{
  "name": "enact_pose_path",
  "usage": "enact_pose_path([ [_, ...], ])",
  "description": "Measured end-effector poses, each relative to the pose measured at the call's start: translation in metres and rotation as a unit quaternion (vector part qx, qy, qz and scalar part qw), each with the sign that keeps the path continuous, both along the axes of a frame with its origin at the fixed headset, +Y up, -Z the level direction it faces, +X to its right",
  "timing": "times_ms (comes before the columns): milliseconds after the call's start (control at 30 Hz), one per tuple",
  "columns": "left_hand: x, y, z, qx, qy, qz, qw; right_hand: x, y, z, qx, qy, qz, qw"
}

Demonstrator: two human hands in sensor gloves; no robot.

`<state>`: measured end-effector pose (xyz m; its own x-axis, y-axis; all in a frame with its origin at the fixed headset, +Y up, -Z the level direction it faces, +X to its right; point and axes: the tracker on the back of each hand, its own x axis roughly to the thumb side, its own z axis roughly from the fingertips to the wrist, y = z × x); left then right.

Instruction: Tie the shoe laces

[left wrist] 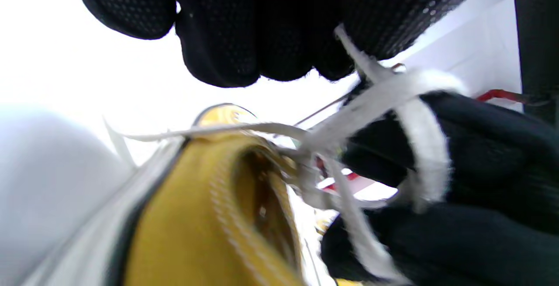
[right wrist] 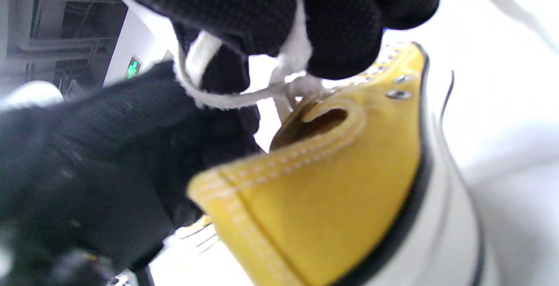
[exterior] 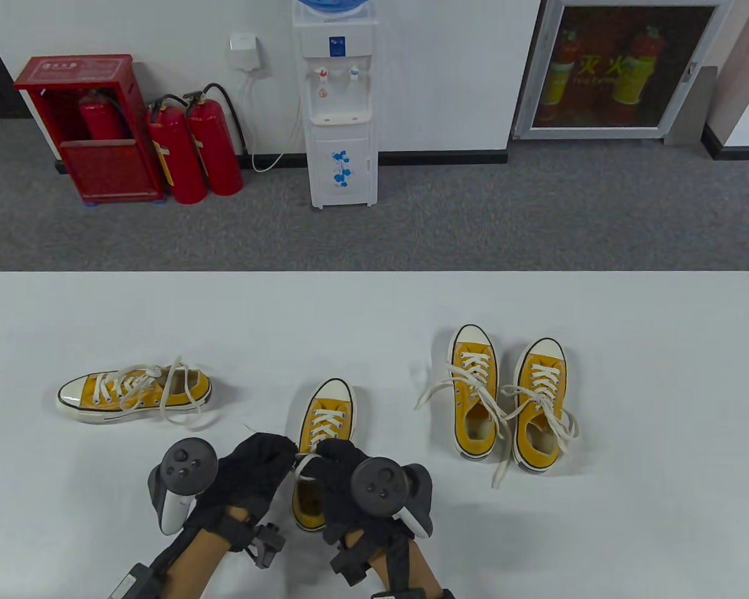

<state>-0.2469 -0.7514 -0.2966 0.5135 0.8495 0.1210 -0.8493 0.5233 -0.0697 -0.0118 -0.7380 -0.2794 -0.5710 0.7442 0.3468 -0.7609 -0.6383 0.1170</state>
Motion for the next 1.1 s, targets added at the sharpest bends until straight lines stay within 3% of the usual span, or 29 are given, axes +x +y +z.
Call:
enact_pose_path([
  [167, -0.015, -0.004, -0.005, -0.011, 0.035, -0.031, 0.999, 0.019, 0.0, -0.007, -0.024, -0.048, -0.051, 0.997],
  [367, -0.042, -0.012, -0.011, -0.04, 0.086, -0.012, 0.995, 0.053, -0.005, -0.016, -0.056, -0.117, -0.111, 0.985],
  [600, -0.057, -0.02, -0.017, -0.072, 0.096, -0.011, 0.993, 0.083, -0.017, -0.023, -0.079, -0.2, -0.11, 0.97],
  [800, -0.06, -0.02, -0.018, -0.076, 0.096, -0.037, 0.992, 0.088, -0.019, -0.025, -0.084, -0.209, -0.1, 0.969],
  [1100, -0.054, -0.008, -0.014, -0.036, 0.104, -0.086, 0.99, 0.088, -0.015, -0.023, -0.07, -0.208, -0.088, 0.972],
])
